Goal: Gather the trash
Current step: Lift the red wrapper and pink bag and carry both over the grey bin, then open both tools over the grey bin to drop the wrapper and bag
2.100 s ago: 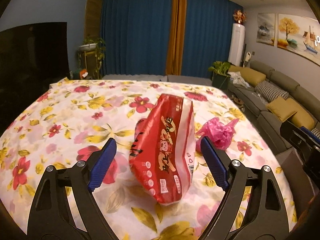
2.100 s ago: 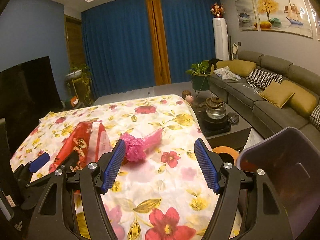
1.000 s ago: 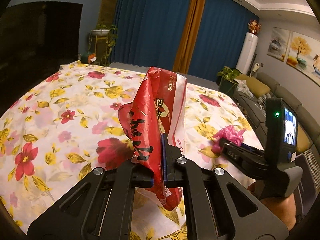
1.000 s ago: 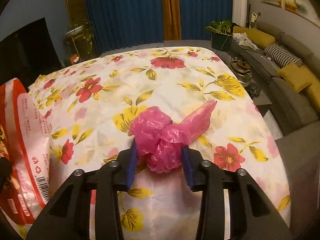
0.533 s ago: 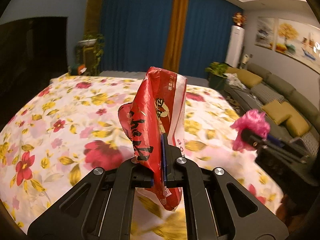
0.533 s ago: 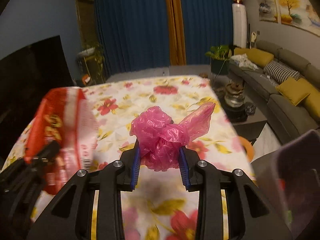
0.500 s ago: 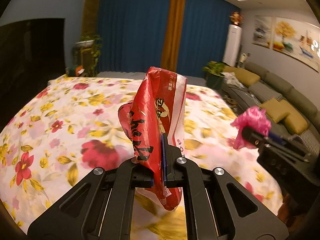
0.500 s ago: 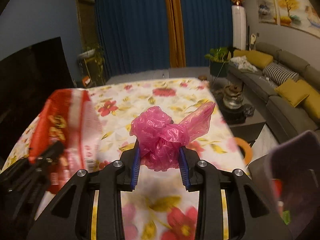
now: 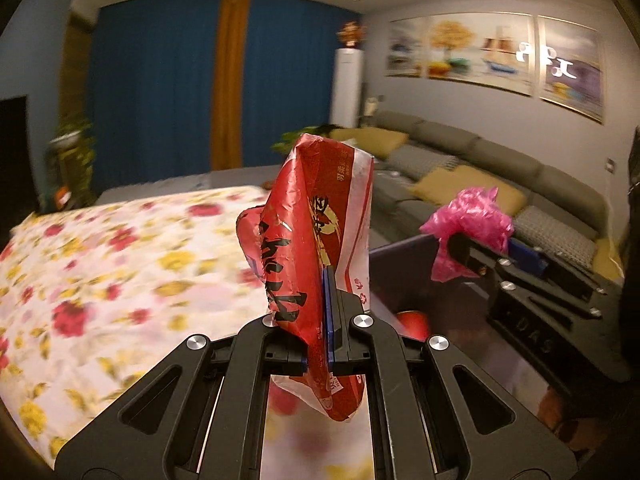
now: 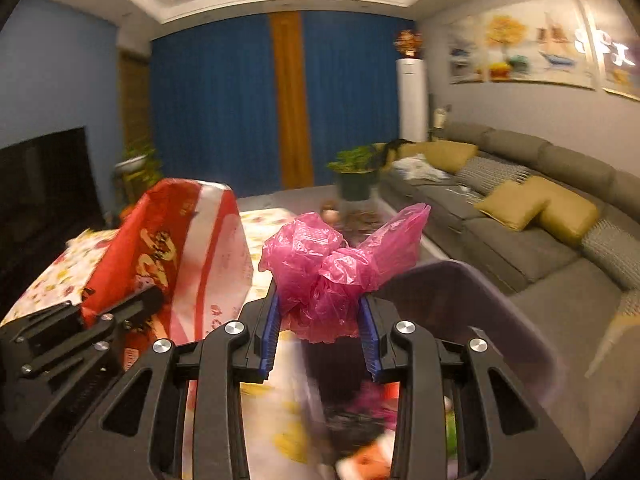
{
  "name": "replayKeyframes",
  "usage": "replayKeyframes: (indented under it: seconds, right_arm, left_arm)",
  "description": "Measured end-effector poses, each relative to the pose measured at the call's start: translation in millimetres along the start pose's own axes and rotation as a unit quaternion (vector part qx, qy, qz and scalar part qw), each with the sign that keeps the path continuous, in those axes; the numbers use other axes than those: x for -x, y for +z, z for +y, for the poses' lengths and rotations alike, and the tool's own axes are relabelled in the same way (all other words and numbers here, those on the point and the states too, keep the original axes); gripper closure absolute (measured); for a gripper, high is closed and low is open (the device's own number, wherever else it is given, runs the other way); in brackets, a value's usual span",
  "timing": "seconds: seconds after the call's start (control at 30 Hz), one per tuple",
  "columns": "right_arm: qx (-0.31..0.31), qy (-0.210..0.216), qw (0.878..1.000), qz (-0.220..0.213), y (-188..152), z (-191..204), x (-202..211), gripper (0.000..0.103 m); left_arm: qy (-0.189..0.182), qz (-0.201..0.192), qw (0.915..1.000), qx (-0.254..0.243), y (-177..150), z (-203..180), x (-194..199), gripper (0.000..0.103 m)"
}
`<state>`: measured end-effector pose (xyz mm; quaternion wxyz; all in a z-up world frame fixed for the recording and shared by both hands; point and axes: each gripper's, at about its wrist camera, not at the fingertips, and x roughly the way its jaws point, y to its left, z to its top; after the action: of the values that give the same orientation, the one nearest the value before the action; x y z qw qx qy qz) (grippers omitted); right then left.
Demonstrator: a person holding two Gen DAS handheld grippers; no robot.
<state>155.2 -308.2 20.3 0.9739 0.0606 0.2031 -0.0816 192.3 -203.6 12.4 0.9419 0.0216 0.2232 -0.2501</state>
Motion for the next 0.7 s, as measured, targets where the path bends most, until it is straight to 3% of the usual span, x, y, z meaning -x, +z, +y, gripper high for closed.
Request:
replayKeyframes:
  seconds: [0.17, 0.43, 0.53, 0.63, 0.7]
  right_arm:
    - [-0.03, -0.023, 0.999, -0.01, -6, -45, 15, 0.067]
    - [-0.053, -0.024, 0.998, -0.029, -9, -75, 16, 0.064]
    - [-0.064, -0.018, 0.997, -0.036, -12, -78, 15, 0.053]
    - [-0.074, -0.016, 0.996, -0.038, -10, -86, 13, 0.048]
    - [-0.078, -0.019, 0.996, -0.037, -11, -87, 13, 0.048]
  left_arm:
    - [-0.047, 0.0, 0.9987, -0.019, 0, -49, -14, 0.098]
    - [-0.063, 0.017, 0.9972, -0.037, -12, -77, -40, 0.096]
    - [-0.07, 0.02, 0.9965, -0.041, -14, -81, -44, 0.094]
    - [-0.076, 0.022, 0.9959, -0.044, -16, -75, -47, 0.079]
    - [-0.066, 0.021, 0.9967, -0.043, -17, -72, -48, 0.061]
